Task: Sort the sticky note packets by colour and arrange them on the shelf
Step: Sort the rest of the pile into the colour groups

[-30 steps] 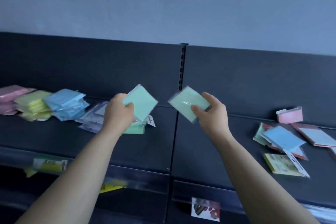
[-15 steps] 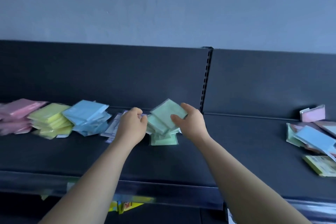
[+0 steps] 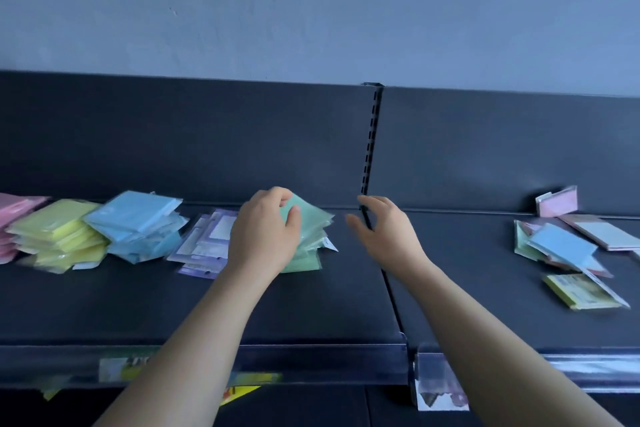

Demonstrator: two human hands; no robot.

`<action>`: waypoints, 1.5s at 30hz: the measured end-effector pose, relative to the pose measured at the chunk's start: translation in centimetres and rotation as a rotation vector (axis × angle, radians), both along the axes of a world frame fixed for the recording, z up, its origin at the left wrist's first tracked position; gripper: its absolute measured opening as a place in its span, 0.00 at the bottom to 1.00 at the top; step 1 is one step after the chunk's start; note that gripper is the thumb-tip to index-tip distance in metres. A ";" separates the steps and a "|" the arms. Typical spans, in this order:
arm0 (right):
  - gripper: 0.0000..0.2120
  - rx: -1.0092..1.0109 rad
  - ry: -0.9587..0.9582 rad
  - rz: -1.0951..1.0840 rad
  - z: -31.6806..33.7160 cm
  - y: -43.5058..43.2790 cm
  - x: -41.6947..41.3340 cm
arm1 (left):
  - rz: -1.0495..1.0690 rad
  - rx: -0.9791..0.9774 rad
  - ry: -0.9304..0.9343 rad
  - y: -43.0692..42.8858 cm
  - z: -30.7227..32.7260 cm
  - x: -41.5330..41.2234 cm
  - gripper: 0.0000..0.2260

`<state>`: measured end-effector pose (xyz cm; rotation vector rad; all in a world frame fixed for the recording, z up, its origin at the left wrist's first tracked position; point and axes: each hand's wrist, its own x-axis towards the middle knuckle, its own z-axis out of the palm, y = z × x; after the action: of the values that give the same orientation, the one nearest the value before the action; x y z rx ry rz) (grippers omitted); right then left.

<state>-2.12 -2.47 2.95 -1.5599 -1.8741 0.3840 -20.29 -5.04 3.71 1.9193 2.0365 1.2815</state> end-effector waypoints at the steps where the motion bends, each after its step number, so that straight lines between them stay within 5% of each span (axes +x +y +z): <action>1: 0.24 0.013 -0.020 -0.014 0.1 -0.3 1.5 | -0.019 0.013 0.019 0.0 0.1 1.3 0.12; 11: 0.20 -0.025 -0.153 -0.276 -0.5 -2.0 20.7 | -0.259 -0.092 -0.004 1.5 -0.5 18.8 0.12; 16: 0.19 -0.126 -0.067 -0.392 -1.4 -2.5 30.7 | -0.331 -0.226 -0.001 3.7 -1.7 27.4 0.14; 20: 0.08 -0.184 -0.019 -0.399 -2.7 -1.6 36.0 | -0.362 -0.342 0.052 6.0 -2.7 33.1 0.05; 25: 0.07 -0.187 0.026 -0.353 -4.0 -0.4 38.9 | -0.366 -0.460 0.066 8.4 -3.2 38.6 0.18; 31: 0.02 -0.233 0.132 -0.289 -4.1 1.0 39.4 | -0.326 -0.557 0.130 10.0 -4.2 40.0 0.22; 41: 0.19 -0.342 0.118 -0.329 -4.0 4.4 37.5 | -0.195 -0.500 -0.318 8.8 -4.7 36.1 0.10; 45: 0.16 -0.344 0.238 -0.278 -4.0 4.9 37.4 | -0.171 -0.450 -0.400 8.0 -4.1 34.8 0.10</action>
<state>35.23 2.43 -1.05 -1.8774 -1.4386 0.7579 14.46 2.93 -0.39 1.4618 1.7299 0.9651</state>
